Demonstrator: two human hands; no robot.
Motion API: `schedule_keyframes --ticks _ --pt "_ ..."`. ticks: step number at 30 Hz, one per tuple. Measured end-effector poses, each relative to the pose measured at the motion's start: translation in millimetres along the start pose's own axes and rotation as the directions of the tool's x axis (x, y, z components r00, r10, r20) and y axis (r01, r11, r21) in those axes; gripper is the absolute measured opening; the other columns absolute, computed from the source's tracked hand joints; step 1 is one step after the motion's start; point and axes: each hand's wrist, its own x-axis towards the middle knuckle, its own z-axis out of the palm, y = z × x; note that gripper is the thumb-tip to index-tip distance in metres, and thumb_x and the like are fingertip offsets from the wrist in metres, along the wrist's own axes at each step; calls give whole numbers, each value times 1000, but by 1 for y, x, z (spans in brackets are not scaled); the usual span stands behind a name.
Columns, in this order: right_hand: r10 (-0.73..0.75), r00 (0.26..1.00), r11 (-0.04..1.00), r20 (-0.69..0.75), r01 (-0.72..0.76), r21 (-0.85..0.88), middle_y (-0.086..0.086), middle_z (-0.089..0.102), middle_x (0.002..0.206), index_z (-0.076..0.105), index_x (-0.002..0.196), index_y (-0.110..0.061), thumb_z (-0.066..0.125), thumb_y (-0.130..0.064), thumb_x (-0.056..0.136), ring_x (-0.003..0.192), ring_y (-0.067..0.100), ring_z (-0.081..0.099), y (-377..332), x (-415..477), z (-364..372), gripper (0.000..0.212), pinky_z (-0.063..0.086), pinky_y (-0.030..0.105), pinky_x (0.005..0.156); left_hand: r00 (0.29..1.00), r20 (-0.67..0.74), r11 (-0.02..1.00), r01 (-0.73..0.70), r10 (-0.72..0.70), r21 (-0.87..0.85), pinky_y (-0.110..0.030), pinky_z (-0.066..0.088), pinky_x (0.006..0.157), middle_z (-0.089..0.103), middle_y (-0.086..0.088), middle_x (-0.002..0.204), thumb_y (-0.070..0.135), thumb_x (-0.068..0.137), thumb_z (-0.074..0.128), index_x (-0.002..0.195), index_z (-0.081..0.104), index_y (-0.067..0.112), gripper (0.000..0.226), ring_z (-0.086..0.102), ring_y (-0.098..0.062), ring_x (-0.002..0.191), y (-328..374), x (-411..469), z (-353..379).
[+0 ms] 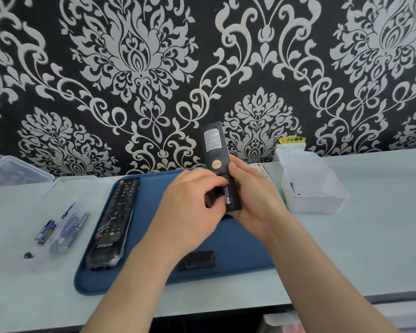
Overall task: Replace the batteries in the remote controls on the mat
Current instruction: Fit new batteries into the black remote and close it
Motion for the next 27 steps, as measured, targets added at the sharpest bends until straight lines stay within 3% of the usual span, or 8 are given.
schedule_keyframes --ticks 4,9,15,20,27 --pt "-28 1000 999 2 28 -33 8 73 100 67 116 -18 34 -14 106 80 16 68 -1 -2 0 35 55 28 62 997 73 999 -33 30 40 -26 44 82 69 8 95 27 72 65 99 73 19 29 62 -18 88 -3 2 -2" --pt "-29 999 997 -16 28 -70 4 73 94 67 117 -18 35 -14 106 76 13 68 0 -4 3 34 53 25 58 990 120 992 -90 79 92 -38 53 69 67 6 85 35 73 54 96 71 19 33 61 -22 78 -3 3 -3" --pt "-31 998 995 -58 25 -98 7 70 94 65 120 -17 33 -15 107 74 16 64 3 -3 5 35 53 25 56 988 117 989 -115 104 91 -33 50 53 60 8 68 27 72 58 89 70 20 21 54 -12 62 -1 3 -1" --pt "-1 995 994 -103 -10 -105 6 72 100 63 123 -16 31 -16 107 81 17 68 8 -1 5 36 54 30 62 985 113 986 -142 132 83 -26 44 49 55 9 60 29 72 58 82 72 24 18 42 -7 60 -5 4 -1" --pt "83 981 994 -177 -69 82 13 69 87 63 108 -11 29 -13 107 76 22 65 2 -3 8 35 57 31 55 980 -87 984 -178 180 25 -21 44 54 62 5 61 15 77 54 83 76 20 24 52 -11 55 -6 4 6"
